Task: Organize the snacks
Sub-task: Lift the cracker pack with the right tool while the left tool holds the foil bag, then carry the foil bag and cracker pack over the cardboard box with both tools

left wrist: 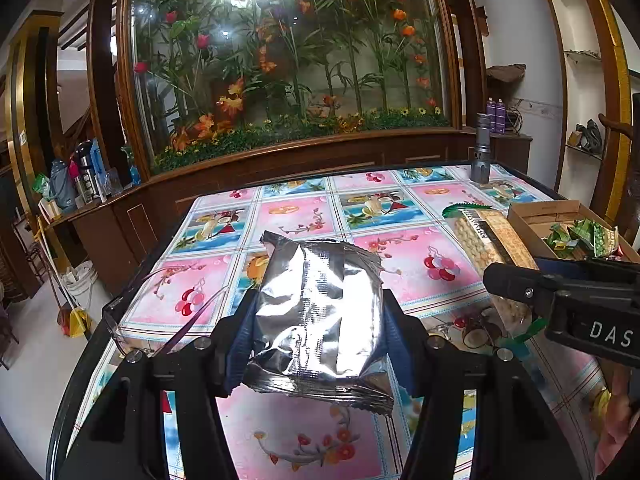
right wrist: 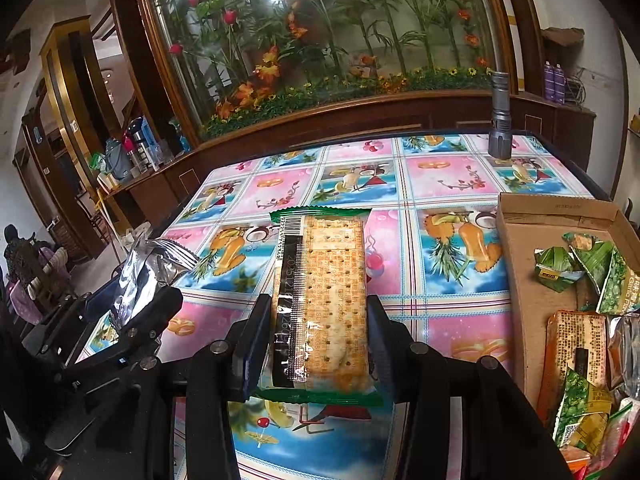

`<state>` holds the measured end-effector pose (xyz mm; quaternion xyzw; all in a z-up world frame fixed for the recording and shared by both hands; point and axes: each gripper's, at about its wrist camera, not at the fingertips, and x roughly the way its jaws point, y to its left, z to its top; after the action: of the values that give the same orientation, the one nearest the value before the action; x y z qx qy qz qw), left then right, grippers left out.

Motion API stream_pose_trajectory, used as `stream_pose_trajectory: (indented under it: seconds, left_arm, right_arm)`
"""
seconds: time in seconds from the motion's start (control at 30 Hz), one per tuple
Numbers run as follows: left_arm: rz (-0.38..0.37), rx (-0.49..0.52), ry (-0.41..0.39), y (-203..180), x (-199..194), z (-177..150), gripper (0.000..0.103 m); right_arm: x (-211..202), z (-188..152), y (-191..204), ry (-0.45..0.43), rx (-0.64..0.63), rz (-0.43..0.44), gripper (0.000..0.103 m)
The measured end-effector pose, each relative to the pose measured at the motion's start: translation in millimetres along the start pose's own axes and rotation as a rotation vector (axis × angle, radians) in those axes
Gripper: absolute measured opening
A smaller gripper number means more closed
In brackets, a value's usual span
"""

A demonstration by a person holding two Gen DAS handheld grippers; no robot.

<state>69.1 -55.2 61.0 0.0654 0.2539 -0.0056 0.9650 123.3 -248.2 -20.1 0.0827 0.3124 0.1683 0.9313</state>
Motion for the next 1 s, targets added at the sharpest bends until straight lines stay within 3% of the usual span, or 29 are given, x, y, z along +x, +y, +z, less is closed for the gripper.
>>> stream_pose_trajectory:
  seconds: [0.37, 0.57, 0.67, 0.8, 1.0]
  left_arm:
    - [0.02, 0.003, -0.046, 0, -10, 2, 0.058]
    - [0.021, 0.011, -0.07, -1, -14, 2, 0.058]
    - [0.023, 0.019, -0.079, -2, -16, 2, 0.058]
    - [0.01, 0.029, -0.081, -7, -17, 2, 0.058]
    - [-0.075, 0.028, -0.07, -22, -24, 7, 0.058]
  right_arm:
    - [-13, 2, 7, -0.051, -0.023, 0.003, 0.05]
    - [-38, 6, 1, -0.129, -0.013, -0.004, 0.05]
    - [-57, 9, -18, -0.186, 0.024, -0.015, 0.05]
    - [-82, 11, -64, -0.247, 0.089, -0.115, 0.05]
    - [-108, -3, -148, -0.251, 0.26, -0.212, 0.05]
